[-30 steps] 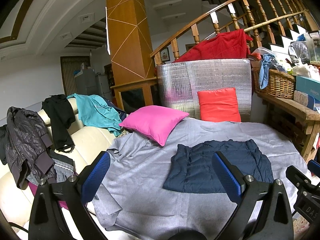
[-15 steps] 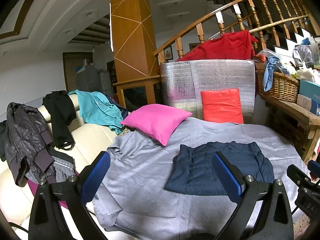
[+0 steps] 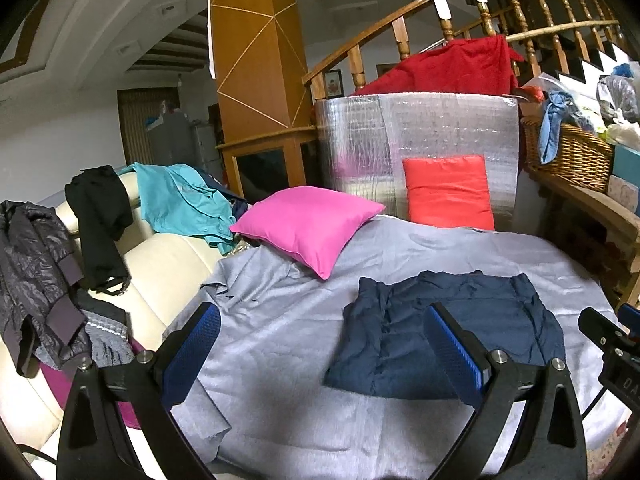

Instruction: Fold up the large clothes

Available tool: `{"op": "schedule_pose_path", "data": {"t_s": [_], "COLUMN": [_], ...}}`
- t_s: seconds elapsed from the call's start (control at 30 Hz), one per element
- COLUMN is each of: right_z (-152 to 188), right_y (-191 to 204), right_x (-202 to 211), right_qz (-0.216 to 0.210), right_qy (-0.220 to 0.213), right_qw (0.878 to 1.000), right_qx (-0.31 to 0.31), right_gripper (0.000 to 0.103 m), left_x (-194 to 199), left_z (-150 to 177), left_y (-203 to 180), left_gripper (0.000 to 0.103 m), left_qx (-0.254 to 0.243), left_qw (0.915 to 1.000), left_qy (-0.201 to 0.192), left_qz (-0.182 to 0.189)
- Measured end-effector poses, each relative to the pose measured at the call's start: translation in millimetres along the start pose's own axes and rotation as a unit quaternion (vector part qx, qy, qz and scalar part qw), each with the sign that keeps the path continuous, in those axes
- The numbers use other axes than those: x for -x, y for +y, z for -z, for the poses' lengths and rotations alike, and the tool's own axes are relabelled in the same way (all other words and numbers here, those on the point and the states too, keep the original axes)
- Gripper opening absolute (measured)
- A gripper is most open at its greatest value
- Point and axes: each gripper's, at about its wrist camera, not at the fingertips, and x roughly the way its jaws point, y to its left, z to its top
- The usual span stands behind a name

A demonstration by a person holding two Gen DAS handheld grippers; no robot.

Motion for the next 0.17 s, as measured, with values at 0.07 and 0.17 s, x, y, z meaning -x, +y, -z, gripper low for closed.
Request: {"op": "schedule_pose_path", "data": {"t_s": [0.07,0.17], "right_z": [-6,-13], "right_y": [-3,-16], "right_x": [-17,-40], "right_qz": [-0.002,0.000], "right_qy": [0.005,0.007], "right_qw": [1.000,1.000], "right_qx": [-0.002,-0.008], "right_gripper": [0.081,0.081], "left_x": [-12,-39], "left_z": [-1,-1], "left_y": [0,2], "left_gripper": [0.101,0.101], "left_qx": [0.004,0.013], "left_qw": [1.0000,0.9999], "left_qy": [-0.004,0.000], "left_qz": [0.005,-0.007]}}
